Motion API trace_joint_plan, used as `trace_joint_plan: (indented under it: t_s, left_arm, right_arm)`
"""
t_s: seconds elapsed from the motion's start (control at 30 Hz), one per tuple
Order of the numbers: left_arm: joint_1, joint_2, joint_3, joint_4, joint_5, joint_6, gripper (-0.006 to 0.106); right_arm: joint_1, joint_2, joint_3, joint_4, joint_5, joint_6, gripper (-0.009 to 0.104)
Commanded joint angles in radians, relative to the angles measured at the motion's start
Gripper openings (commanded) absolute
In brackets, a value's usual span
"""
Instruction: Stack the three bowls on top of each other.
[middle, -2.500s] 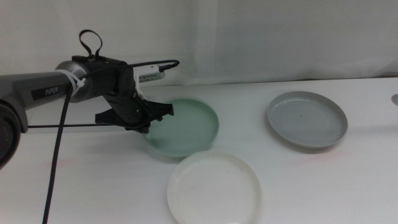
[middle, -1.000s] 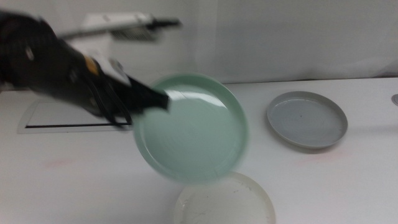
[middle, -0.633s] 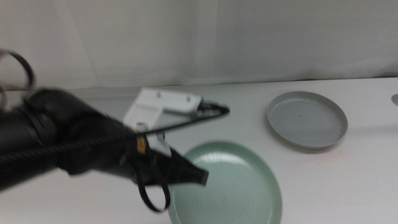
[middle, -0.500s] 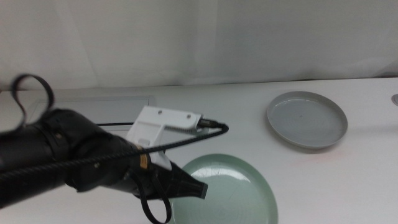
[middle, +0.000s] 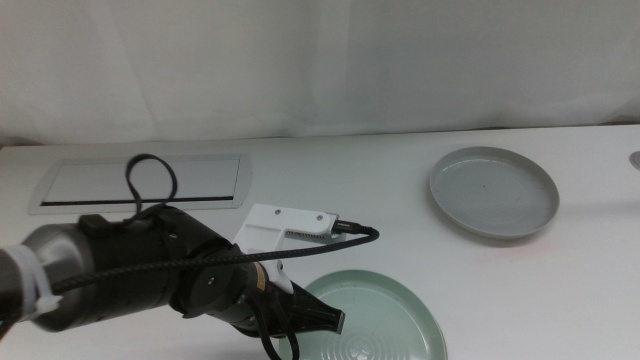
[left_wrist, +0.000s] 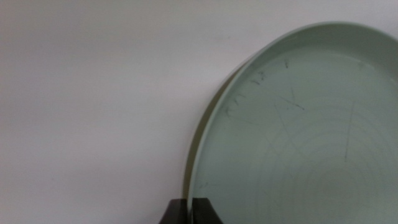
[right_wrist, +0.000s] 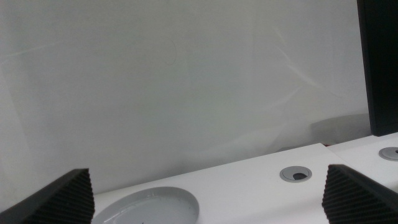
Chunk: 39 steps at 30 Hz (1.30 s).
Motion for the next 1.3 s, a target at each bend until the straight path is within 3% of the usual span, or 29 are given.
trace_joint_plan:
  t_s: [0.0, 0.23, 0.33, 0.4, 0.47, 0.53, 0.57, 0.87, 1.07, 1.27]
  left_arm:
    - [-0.005, 0.023, 0.003, -0.012, -0.015, -0.006, -0.003]
    - [-0.005, 0.033, 0.003, -0.012, -0.049, -0.015, -0.002]
    - [-0.005, 0.033, 0.003, -0.012, -0.057, -0.015, 0.009]
    - [-0.003, 0.033, 0.003, -0.006, -0.059, -0.015, 0.026]
    - [-0.003, 0.033, 0.003, -0.006, -0.059, -0.015, 0.05]
    - [-0.003, 0.033, 0.003, -0.006, -0.06, -0.017, 0.085]
    - [-0.001, 0.033, 0.003, -0.006, -0.062, -0.017, 0.093]
    - [0.073, 0.026, -0.044, 0.002, -0.077, -0.017, 0.092]
    - [0.268, -0.065, -0.133, 0.085, -0.002, -0.011, 0.092]
    - [0.548, -0.297, -0.14, 0.153, 0.016, 0.053, 0.092]
  right_arm:
    - [-0.004, -0.003, 0.038, 0.0, -0.01, -0.007, 0.103]
    - [-0.004, -0.003, 0.038, 0.0, -0.01, -0.007, 0.103]
    - [-0.004, -0.003, 0.038, 0.0, -0.01, -0.007, 0.103]
    - [-0.004, -0.003, 0.038, 0.0, -0.01, -0.007, 0.103]
    - [-0.004, -0.003, 0.038, 0.0, -0.01, -0.007, 0.103]
    - [-0.004, -0.003, 0.038, 0.0, -0.01, -0.007, 0.103]
    - [-0.004, -0.003, 0.038, 0.0, -0.01, -0.007, 0.103]
    - [-0.004, -0.003, 0.038, 0.0, -0.014, -0.005, 0.103]
    - [-0.004, -0.003, 0.038, 0.0, -0.017, -0.005, 0.103]
    - [-0.004, -0.003, 0.038, 0.0, -0.036, -0.005, 0.103]
